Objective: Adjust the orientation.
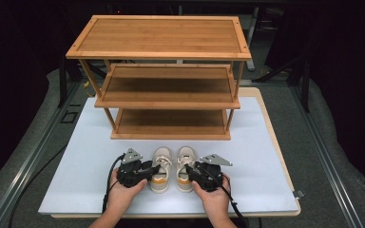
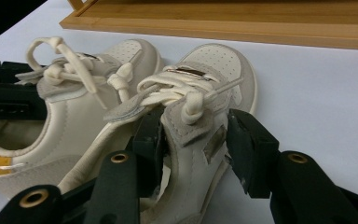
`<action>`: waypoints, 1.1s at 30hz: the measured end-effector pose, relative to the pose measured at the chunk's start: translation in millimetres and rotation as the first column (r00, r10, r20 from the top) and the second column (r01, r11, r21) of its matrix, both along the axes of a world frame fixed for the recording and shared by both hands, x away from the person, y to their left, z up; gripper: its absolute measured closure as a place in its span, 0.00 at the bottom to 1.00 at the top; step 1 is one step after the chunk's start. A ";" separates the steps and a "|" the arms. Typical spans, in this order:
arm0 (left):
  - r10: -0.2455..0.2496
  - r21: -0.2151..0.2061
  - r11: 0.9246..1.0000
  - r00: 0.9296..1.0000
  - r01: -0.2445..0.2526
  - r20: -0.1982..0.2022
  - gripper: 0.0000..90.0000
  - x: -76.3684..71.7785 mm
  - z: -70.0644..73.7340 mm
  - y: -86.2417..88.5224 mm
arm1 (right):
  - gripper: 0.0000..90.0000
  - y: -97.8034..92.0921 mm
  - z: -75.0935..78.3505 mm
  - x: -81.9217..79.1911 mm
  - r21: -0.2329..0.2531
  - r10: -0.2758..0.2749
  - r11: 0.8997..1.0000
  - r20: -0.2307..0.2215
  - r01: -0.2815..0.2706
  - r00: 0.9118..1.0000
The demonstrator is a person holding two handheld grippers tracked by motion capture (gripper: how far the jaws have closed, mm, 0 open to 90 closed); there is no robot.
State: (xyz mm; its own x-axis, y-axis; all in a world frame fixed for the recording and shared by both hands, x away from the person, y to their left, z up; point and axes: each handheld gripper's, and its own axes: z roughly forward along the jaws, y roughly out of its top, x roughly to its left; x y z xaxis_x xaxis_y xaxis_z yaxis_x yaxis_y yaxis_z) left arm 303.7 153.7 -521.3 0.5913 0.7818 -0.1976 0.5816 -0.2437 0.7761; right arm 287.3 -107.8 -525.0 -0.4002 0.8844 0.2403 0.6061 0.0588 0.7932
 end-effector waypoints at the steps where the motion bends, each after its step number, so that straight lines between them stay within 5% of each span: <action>1: -0.003 -0.003 1.000 1.000 0.003 -0.002 0.65 0.1 -0.1 -1.1 | 0.64 1.0 0.2 -0.1 0.001 0.004 1.000 -0.003 -0.004 1.000; 20: 0.032 -0.006 0.999 0.999 -0.032 0.004 0.65 -5.9 -1.3 -10.3 | 0.63 12.7 -2.9 -9.9 -0.025 -0.017 1.000 0.035 0.017 0.999; 33: 0.034 -0.062 0.997 0.999 -0.036 -0.039 0.61 -6.0 1.0 0.9 | 0.55 1.2 1.4 -12.2 -0.008 0.014 1.000 0.065 -0.014 0.998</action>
